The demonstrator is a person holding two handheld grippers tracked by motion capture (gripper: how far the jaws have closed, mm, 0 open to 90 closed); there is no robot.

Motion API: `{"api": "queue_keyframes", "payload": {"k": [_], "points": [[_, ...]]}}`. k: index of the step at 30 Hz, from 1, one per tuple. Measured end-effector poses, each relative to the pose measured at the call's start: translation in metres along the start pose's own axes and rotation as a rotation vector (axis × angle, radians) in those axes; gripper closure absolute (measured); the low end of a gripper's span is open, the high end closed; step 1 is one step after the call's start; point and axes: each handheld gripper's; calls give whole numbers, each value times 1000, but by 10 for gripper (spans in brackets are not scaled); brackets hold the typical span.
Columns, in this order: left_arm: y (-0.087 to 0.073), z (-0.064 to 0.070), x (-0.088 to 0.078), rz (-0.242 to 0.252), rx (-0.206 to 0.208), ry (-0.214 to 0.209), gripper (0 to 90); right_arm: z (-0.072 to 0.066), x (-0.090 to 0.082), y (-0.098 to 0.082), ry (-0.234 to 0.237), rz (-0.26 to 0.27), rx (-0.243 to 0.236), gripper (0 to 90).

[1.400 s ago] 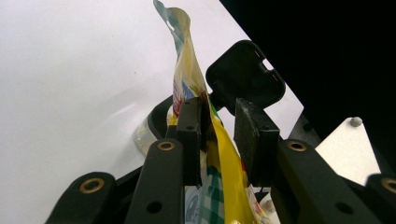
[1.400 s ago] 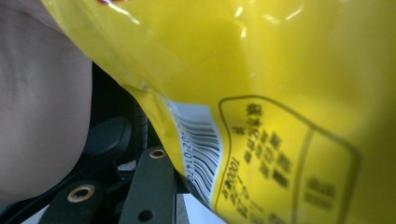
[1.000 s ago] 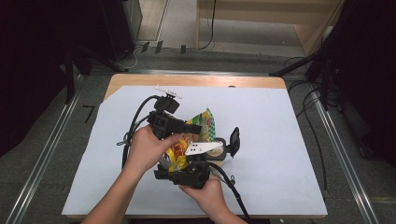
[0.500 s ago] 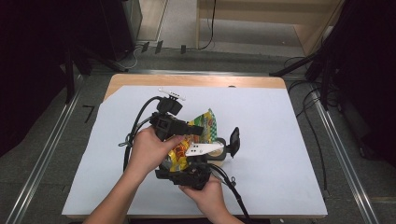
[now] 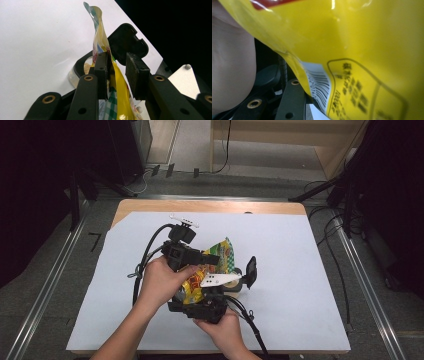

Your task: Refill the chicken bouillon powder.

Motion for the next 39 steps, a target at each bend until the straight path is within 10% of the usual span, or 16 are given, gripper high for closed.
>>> {"api": "queue_keyframes", "payload": {"k": [39], "points": [[-1,-3,-7,3,-9,8,702,-1,3,4,38,-30,-19,712]]}}
Point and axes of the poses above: each handheld gripper's, and its own axes: x roughly forward along the jaws, y roughly out of its top, z roughly to its right, and after that the axes turned 8 degrees about -y, right-handed
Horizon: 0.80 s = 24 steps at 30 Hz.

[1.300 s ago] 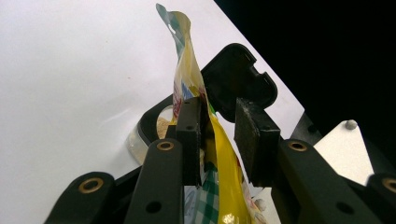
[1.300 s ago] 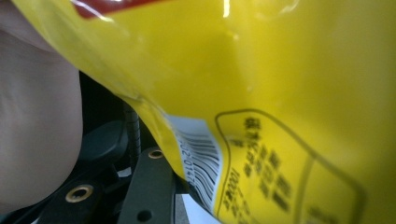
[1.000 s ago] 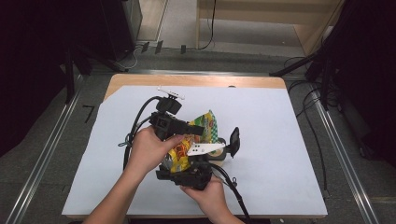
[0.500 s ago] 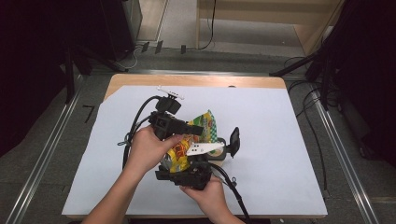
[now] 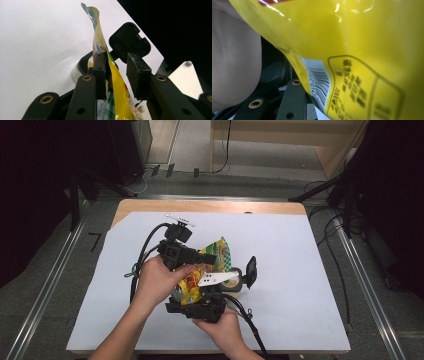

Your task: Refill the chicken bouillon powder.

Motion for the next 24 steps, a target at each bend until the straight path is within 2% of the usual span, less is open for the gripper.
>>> {"api": "queue_keyframes", "payload": {"k": [3,24], "points": [[-1,0,-1,-1,0,6,699,1,1,0,21,-1,2,712],[0,1,2,-6,6,7,705,1,1,-1,1,5,2,700]]}}
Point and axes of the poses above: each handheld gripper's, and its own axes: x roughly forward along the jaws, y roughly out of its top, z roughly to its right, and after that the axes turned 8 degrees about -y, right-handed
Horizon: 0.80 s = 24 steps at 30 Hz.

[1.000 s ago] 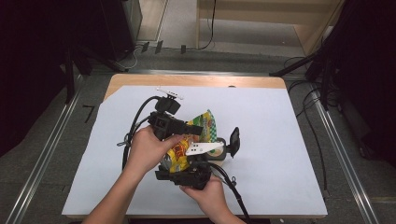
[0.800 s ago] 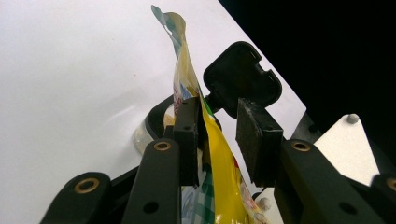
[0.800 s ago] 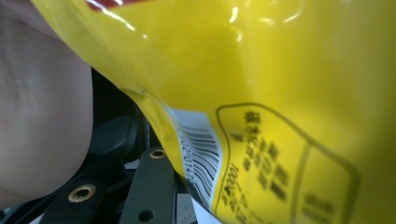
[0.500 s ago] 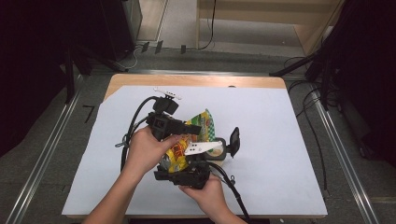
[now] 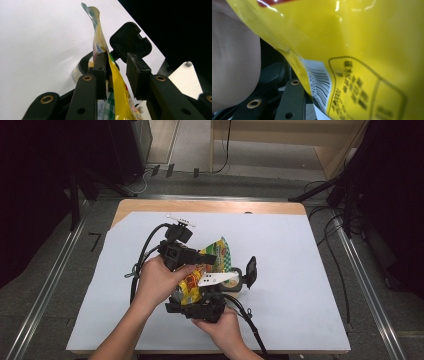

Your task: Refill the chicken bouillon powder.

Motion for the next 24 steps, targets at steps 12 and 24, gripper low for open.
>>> {"api": "queue_keyframes", "payload": {"k": [12,24], "points": [[0,0,-1,2,1,3,704,1,0,1,4,-5,-4,706],[-1,3,-4,6,7,21,701,-1,2,2,21,-1,-4,706]]}}
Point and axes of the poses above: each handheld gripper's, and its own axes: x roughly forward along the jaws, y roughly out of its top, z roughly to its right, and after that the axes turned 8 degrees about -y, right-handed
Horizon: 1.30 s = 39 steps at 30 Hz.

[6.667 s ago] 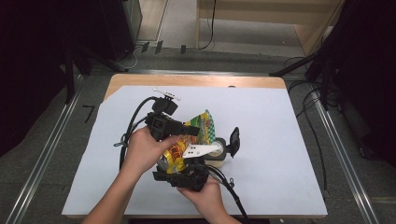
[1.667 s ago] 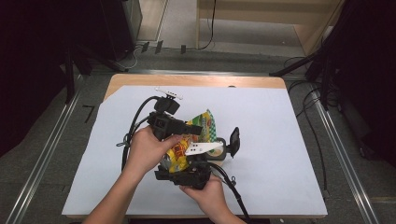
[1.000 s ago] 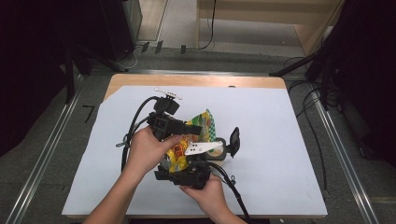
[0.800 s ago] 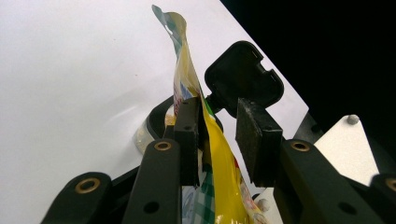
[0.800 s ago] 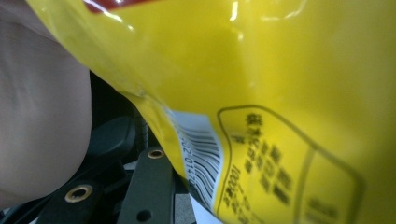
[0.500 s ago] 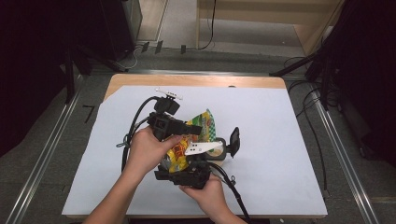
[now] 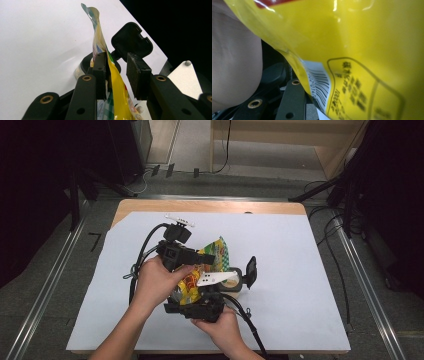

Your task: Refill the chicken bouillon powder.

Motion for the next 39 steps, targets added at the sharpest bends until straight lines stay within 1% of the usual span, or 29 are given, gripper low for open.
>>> {"api": "queue_keyframes", "payload": {"k": [13,22,39], "points": [[0,0,-1,3,-5,-3,700,0,0,1,3,-3,1,707],[0,4,-3,10,8,8,697,-2,-1,1,9,9,-12,708],[0,3,-3,10,5,8,698,-1,0,1,12,3,-11,708]]}}
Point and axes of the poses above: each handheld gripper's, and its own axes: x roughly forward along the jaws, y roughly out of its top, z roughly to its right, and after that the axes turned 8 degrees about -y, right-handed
